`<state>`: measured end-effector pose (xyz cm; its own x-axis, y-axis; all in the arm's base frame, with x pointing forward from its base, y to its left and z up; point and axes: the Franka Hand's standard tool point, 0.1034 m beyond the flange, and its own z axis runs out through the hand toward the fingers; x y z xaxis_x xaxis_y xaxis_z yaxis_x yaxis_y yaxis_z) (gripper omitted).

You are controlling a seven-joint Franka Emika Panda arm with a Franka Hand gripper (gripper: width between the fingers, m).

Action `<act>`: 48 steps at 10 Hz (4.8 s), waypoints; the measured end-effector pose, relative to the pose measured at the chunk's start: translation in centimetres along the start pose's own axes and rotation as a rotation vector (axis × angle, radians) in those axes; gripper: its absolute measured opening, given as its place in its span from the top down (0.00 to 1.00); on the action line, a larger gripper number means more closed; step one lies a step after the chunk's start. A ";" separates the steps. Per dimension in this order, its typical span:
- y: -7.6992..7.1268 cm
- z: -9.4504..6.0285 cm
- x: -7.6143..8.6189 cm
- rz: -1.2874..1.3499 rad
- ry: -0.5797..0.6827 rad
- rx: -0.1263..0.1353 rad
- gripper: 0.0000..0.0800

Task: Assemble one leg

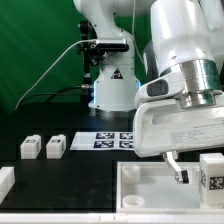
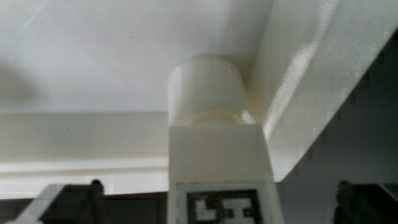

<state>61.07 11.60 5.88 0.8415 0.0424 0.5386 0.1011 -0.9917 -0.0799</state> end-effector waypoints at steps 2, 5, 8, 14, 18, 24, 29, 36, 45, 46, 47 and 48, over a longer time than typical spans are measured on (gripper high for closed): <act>0.0 -1.3 1.2 0.010 -0.024 0.002 0.19; 0.0 -2.4 3.8 0.014 -0.091 0.015 0.19; 0.7 -1.4 3.5 0.031 -0.337 0.043 0.19; -0.5 -0.3 2.2 0.159 -0.615 0.051 0.19; -0.1 -0.3 2.2 0.156 -0.614 0.049 0.63; -0.1 -0.3 2.6 0.667 -0.572 -0.104 0.63; 0.1 0.2 2.5 1.553 -0.531 -0.253 0.63; 0.1 0.2 2.3 1.213 -0.554 -0.170 0.20; -0.5 0.0 2.2 0.259 -0.557 -0.009 0.20; -0.7 0.0 2.2 0.361 -0.558 -0.035 0.42; -0.6 0.0 2.1 0.475 -0.559 -0.068 0.63; -0.4 0.0 2.1 0.583 -0.559 -0.098 0.63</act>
Offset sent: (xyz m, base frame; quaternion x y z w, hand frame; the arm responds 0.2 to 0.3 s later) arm 0.0220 -0.0102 0.0302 -0.0153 -0.1257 -0.0065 0.9919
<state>62.77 12.05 7.03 0.8879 -0.4551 -0.0672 -0.4600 -0.8782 -0.1308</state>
